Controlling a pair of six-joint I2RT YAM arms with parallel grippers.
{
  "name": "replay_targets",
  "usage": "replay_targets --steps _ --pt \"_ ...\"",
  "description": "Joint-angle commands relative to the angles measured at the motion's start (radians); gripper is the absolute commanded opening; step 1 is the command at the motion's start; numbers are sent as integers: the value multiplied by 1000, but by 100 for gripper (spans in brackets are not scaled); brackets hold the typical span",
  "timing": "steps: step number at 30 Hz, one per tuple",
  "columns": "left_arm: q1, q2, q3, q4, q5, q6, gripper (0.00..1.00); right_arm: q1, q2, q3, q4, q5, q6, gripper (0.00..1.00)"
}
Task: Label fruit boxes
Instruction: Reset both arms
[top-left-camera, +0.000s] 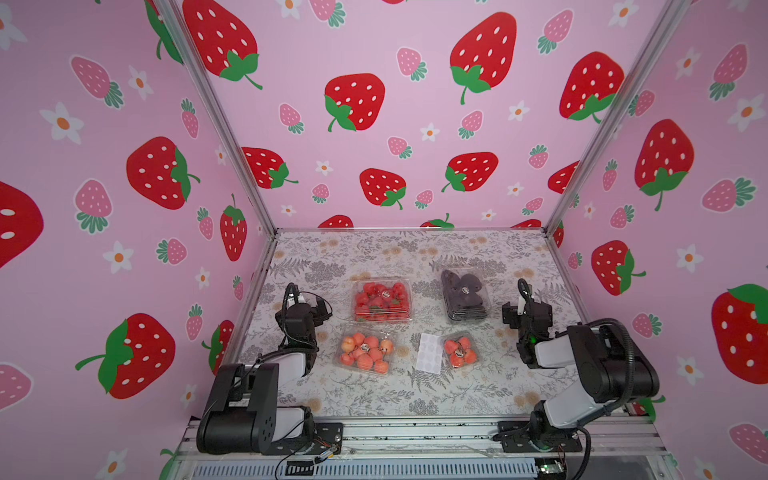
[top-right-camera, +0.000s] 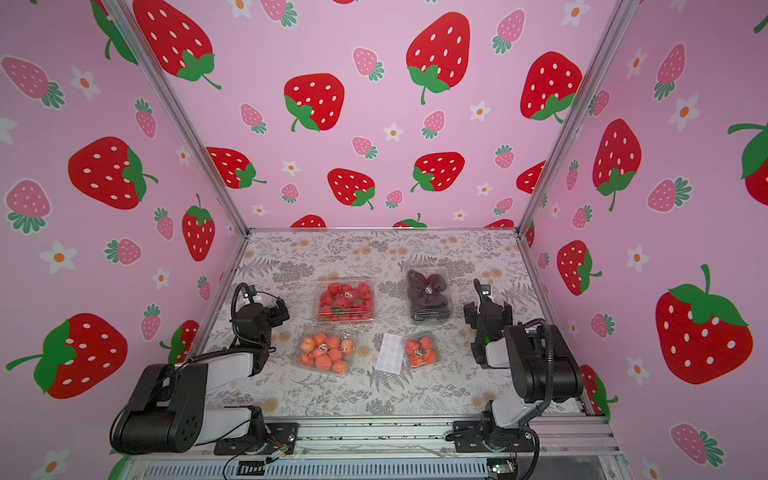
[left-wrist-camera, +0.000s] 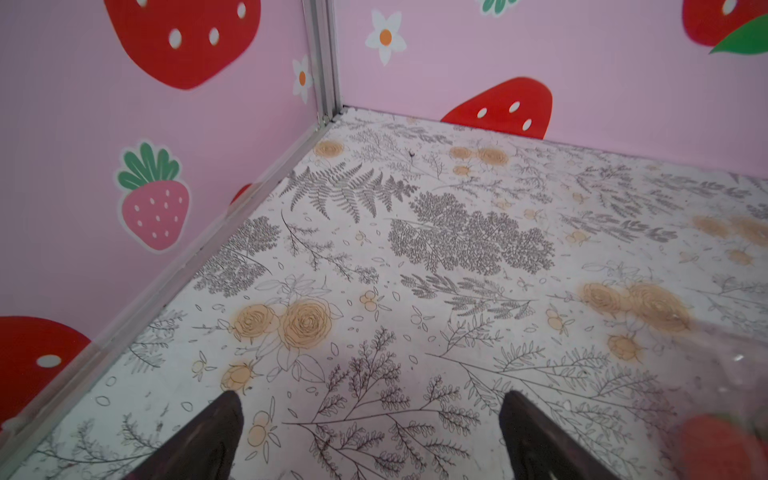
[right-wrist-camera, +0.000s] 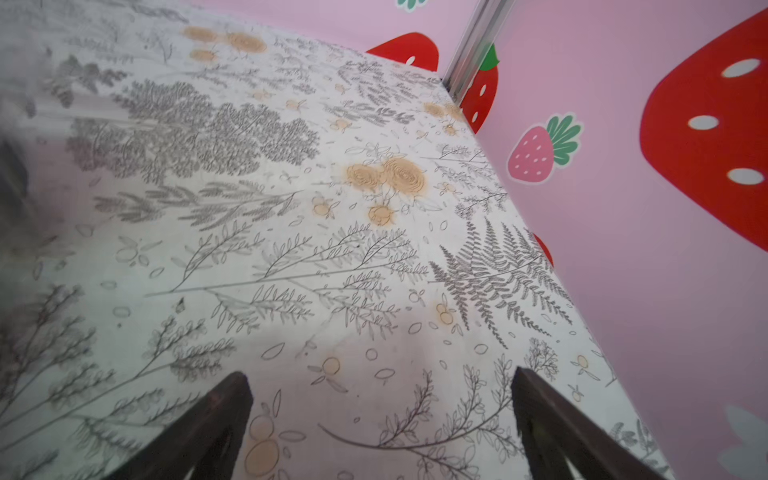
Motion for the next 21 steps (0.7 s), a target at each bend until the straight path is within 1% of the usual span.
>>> replay_targets --steps 1,2,3,4,5,6,9,11,21 --pt "7 120 47 143 77 -3 99 -14 -27 26 26 1 32 99" --pt "-1 155 75 160 90 24 99 -15 -33 42 -20 4 37 99" --pt "-9 140 109 56 90 30 99 -16 -18 61 -30 30 42 99" --pt "-20 145 138 1 68 34 99 -16 -10 87 -61 29 45 99" --pt "-32 166 134 56 42 47 99 -18 -12 121 -138 37 54 99" --pt "-32 153 144 7 48 40 99 -27 -19 121 -144 19 62 99" --pt "-30 152 140 9 56 43 99 -37 -18 125 -155 11 70 99" --pt "-30 158 149 5 128 75 99 -38 -20 125 -154 11 70 99" --pt "-25 158 154 -6 141 73 99 -37 -20 124 -152 11 70 99"
